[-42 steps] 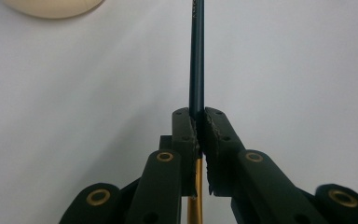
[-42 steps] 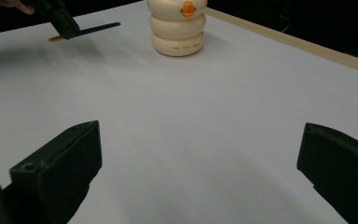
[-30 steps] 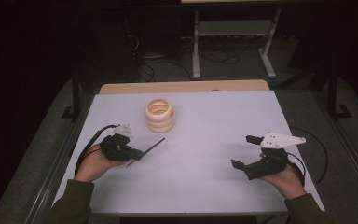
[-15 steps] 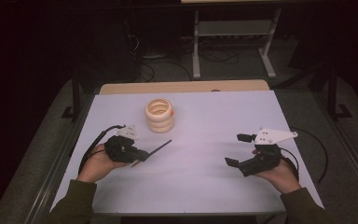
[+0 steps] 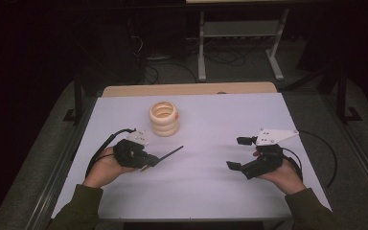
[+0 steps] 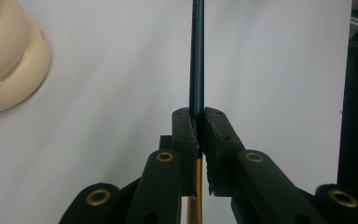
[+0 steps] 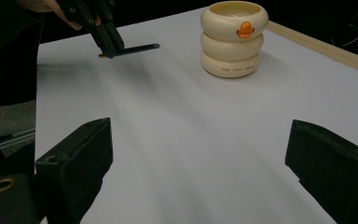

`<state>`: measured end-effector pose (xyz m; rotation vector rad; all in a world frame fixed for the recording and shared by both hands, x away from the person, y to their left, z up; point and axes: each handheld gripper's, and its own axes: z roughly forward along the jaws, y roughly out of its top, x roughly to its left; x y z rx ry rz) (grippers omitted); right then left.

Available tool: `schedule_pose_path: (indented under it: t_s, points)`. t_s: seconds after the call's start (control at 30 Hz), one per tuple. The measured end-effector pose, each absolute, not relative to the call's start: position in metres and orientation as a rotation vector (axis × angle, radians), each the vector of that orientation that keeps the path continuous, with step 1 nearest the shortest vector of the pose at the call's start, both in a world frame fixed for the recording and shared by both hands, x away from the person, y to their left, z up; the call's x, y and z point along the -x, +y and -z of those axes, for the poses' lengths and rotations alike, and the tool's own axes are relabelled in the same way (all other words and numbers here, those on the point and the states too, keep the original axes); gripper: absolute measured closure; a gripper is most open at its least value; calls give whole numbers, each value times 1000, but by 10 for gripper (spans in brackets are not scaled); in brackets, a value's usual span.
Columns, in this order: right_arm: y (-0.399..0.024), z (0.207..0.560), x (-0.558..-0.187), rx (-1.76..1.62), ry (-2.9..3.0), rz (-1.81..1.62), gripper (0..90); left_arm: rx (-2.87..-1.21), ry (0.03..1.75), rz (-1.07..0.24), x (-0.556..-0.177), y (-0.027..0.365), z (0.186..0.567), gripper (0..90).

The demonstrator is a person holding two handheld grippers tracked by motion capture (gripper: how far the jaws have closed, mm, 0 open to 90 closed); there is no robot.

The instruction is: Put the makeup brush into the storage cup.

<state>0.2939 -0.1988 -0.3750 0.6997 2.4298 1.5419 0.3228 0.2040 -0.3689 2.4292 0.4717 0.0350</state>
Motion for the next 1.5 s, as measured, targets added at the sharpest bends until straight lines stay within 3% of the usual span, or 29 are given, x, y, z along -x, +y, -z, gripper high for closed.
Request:
schedule_pose_path:
  t_s: [0.5,0.8,1.5]
  points:
    - [-188,375,-298,-648,2490,-1559,70,-2458,388,-11,-317,185,369,835]
    - [-180,377,-299,-580,2567,-1582,166,-2472,324,-8,-312,173,368,835]
    - [-157,374,-303,-475,2691,-1566,237,-2475,231,19,-302,156,366,835]
